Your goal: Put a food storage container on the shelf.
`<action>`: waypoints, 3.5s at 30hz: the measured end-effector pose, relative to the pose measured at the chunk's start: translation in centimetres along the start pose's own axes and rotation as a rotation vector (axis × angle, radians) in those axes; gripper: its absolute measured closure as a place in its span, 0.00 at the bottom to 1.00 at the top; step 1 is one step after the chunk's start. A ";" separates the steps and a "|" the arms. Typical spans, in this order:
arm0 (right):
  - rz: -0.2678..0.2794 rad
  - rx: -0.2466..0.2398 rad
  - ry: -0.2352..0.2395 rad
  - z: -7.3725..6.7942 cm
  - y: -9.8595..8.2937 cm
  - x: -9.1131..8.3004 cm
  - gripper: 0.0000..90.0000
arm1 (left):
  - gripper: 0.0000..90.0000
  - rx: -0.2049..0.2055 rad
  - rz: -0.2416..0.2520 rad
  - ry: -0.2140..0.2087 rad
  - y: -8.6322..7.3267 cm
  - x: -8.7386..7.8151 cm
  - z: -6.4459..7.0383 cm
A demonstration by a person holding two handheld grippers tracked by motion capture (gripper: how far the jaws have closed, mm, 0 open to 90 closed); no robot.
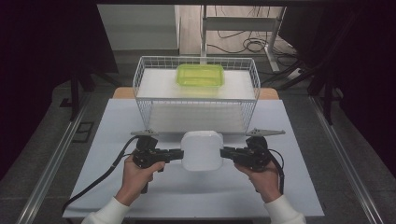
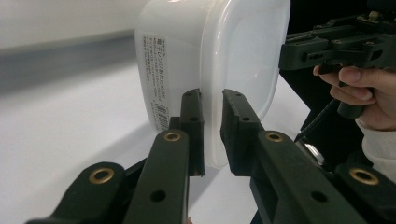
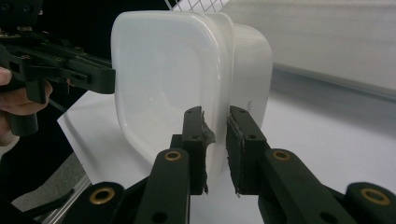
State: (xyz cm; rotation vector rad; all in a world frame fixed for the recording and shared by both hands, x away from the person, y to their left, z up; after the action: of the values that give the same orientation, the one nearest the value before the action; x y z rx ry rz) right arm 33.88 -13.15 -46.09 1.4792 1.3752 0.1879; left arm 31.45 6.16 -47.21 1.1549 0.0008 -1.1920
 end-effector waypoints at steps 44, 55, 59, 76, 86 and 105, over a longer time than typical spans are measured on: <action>0.103 -0.045 0.024 -1.3 6.8 -1.5 0.86 | 0.88 0.070 0.063 0.017 7.2 -3.3 0.8; 0.128 -0.053 0.021 -1.0 8.7 -2.0 0.86 | 0.88 0.093 0.081 0.015 9.3 -3.5 0.9; 0.144 -0.062 0.024 -1.1 9.7 -2.4 0.86 | 0.88 0.101 0.091 0.018 10.2 -3.8 1.1; 0.187 -0.118 0.004 -2.0 15.2 -4.1 0.86 | 0.88 0.161 0.150 0.046 16.0 -5.9 2.1; 0.194 -0.113 0.009 -1.0 19.5 -4.0 0.86 | 0.88 0.155 0.152 0.032 20.4 -6.2 1.1; 0.174 -0.036 0.044 1.9 24.3 -2.7 0.86 | 0.88 0.066 0.121 -0.027 24.7 -4.7 -1.8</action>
State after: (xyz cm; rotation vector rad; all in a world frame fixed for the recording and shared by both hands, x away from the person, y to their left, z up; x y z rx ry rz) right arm 49.66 -11.07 -27.43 1.5728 1.2711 0.3546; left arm 48.07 8.56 -28.40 1.1799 -0.1283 -1.1073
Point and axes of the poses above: each handheld gripper's, and its own axes: x roughly forward along the jaws, y roughly out of its top, z roughly to its right, the point moved 9 cm from there along x, roughly forward along the jaws, and after that the axes turned 6 degrees about y, right-handed, at the moved point
